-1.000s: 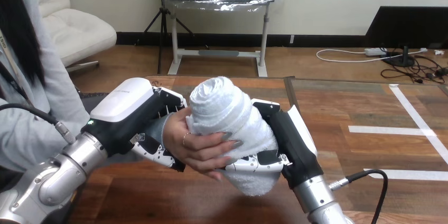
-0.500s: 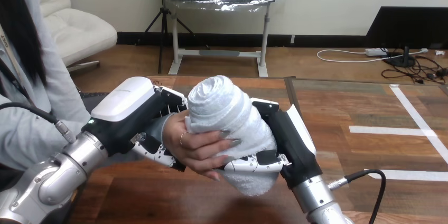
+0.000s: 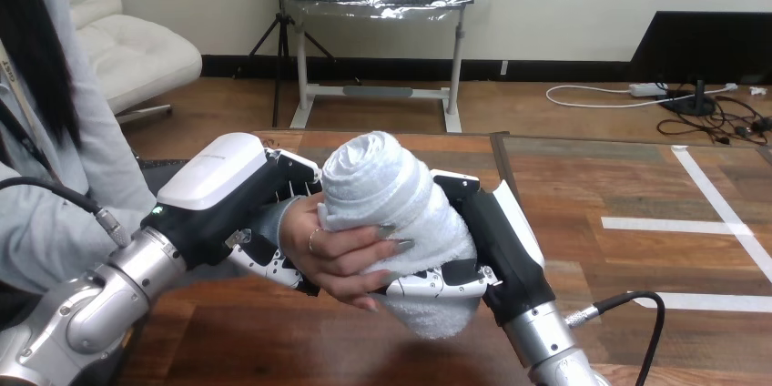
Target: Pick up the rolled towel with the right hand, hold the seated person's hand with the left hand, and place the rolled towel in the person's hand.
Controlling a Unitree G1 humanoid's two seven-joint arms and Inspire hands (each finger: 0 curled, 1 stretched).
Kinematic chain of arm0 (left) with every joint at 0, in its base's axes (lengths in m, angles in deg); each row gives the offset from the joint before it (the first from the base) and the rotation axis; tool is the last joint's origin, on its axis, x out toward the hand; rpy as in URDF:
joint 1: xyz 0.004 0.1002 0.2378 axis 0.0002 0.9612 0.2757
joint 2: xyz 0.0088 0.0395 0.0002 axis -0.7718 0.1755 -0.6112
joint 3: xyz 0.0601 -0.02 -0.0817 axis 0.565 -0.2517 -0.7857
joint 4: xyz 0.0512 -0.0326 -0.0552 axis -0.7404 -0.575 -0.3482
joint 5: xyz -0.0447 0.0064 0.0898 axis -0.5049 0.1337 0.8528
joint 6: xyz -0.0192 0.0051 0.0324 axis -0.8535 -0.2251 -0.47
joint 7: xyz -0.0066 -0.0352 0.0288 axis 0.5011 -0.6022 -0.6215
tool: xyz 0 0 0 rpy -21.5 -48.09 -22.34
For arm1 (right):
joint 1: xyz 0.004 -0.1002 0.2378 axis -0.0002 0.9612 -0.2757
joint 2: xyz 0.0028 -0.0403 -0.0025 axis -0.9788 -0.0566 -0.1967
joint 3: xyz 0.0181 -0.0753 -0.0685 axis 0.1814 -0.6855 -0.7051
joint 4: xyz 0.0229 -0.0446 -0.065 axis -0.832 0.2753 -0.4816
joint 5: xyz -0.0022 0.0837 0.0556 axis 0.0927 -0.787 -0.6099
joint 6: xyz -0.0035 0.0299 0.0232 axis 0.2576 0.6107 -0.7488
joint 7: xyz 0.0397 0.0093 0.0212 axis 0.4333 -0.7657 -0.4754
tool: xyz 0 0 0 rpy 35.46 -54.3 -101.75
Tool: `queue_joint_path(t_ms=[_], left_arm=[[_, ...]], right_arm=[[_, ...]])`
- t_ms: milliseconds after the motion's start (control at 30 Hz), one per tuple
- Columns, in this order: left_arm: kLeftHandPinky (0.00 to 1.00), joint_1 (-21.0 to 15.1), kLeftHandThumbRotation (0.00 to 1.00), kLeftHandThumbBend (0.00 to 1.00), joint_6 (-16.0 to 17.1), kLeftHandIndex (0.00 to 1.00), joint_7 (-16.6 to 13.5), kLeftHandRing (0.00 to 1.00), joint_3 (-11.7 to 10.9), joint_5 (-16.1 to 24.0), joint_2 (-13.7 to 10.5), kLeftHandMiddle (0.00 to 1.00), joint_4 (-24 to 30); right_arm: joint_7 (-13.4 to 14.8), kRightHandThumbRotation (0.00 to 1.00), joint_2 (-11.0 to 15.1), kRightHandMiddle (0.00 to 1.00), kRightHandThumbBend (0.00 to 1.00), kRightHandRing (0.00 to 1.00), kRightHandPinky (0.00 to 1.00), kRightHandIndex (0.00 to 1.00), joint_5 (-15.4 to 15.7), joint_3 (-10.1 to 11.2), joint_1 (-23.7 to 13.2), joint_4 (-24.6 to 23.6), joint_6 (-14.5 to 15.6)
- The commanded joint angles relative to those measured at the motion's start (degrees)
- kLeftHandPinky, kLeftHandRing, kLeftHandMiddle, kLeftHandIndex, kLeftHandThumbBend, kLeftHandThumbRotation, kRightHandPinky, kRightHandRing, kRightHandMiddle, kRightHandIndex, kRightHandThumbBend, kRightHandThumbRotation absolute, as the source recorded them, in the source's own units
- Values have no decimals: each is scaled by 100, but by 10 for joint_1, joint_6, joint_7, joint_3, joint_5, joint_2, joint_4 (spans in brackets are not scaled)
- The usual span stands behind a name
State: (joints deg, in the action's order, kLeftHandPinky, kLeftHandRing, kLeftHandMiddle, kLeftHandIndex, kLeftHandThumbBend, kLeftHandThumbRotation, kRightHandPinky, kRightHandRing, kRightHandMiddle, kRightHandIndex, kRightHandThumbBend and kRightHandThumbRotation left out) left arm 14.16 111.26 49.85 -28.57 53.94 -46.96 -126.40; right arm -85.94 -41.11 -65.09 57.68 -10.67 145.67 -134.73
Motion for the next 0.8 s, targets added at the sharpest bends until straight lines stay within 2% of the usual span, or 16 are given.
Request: queue_joint_path(t_ms=[0,167,300,467,533,700,767], left_arm=[[30,-35,0,100,-7,42,-9,35,-11,-5,6,40,1],[30,-33,0,100,-5,42,-7,35,-12,-9,5,40,2],[31,-30,0,100,-4,43,-3,36,-13,-14,5,41,5],[35,-26,0,100,-3,46,-1,40,-15,-18,4,44,10],[38,-24,0,100,-3,49,0,42,-16,-19,4,47,12],[44,-22,2,100,-5,56,0,48,-15,-17,3,52,12],[48,-21,6,100,-6,62,0,52,-15,-15,1,57,12]], right_arm=[[-5,10,-10,40,88,31,26,44,-10,7,-39,-38,-17],[-9,11,-9,40,89,31,26,44,-11,8,-40,-37,-5],[-9,13,-3,42,90,34,29,46,-2,5,-41,-38,19],[-6,25,10,54,95,49,43,56,19,-4,-43,-42,54],[-3,32,20,62,97,58,52,63,36,-11,-44,-47,76],[-1,46,37,76,99,73,67,77,67,-24,-44,-61,123],[-2,54,42,84,100,82,76,86,75,-27,-43,-67,137]])
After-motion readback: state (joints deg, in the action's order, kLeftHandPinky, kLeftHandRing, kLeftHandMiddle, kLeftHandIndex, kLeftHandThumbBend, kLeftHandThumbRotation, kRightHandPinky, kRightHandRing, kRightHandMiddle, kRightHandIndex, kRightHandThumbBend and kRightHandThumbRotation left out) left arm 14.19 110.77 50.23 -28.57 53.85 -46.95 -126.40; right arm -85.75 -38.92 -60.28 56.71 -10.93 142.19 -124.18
